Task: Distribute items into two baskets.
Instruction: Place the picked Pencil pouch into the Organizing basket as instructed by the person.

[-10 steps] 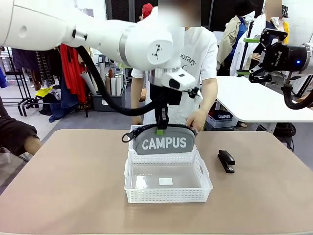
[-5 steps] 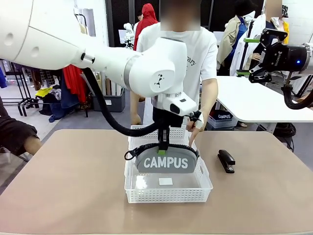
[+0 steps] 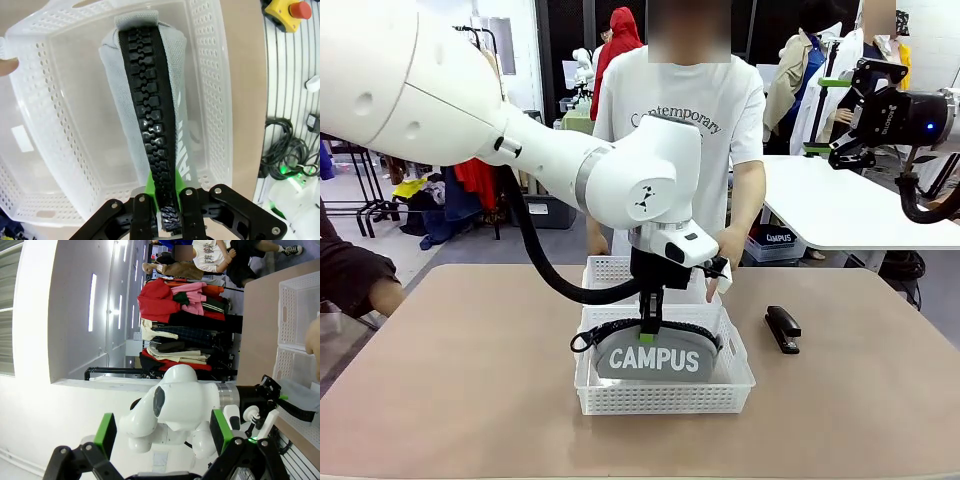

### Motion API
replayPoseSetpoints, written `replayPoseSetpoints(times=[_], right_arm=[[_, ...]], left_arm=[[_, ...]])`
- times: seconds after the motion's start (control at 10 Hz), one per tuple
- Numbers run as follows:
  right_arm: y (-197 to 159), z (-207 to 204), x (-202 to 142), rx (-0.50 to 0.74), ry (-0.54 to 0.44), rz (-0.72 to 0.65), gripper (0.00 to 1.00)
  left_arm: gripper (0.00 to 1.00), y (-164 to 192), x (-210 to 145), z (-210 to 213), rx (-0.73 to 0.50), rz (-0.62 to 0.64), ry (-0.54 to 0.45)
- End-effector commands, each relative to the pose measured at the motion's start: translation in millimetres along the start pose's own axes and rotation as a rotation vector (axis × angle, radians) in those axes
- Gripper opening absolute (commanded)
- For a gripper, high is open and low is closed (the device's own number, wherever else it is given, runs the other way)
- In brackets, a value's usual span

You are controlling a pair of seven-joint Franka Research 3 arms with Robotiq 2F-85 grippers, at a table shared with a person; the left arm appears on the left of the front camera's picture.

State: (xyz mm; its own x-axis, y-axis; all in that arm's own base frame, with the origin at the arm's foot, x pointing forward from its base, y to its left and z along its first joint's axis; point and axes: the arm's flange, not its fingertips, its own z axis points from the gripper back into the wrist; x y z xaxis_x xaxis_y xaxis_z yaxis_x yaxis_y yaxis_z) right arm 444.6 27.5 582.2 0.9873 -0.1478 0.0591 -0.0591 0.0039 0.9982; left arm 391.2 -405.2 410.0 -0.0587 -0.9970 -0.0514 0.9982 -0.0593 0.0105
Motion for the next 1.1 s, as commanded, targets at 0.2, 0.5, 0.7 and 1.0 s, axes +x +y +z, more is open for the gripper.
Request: replayPoseSetpoints(times=[0.2,0.5,0.7,1.0], right_arm=[[2.0,0.0,-0.2,0.004,-0.003,0.003,1.0],[2.0,0.0,-0.2,0.004,-0.003,0.003,1.0],[2.0,0.0,-0.2,0.004,-0.003,0.003,1.0],[2.0,0.0,-0.2,0.004,-0.003,0.003,1.0]], left_arm=[[0.0,5.8,1.3,-10.8,0.013,0.081,-0.047],[0.08,4.7,2.3,-12.0,0.021,0.066,-0.051],[0.47,2.2,1.1,-10.3,0.03,0.039,-0.048],[1.0,1.4,1.1,-9.1,0.028,0.021,-0.045]])
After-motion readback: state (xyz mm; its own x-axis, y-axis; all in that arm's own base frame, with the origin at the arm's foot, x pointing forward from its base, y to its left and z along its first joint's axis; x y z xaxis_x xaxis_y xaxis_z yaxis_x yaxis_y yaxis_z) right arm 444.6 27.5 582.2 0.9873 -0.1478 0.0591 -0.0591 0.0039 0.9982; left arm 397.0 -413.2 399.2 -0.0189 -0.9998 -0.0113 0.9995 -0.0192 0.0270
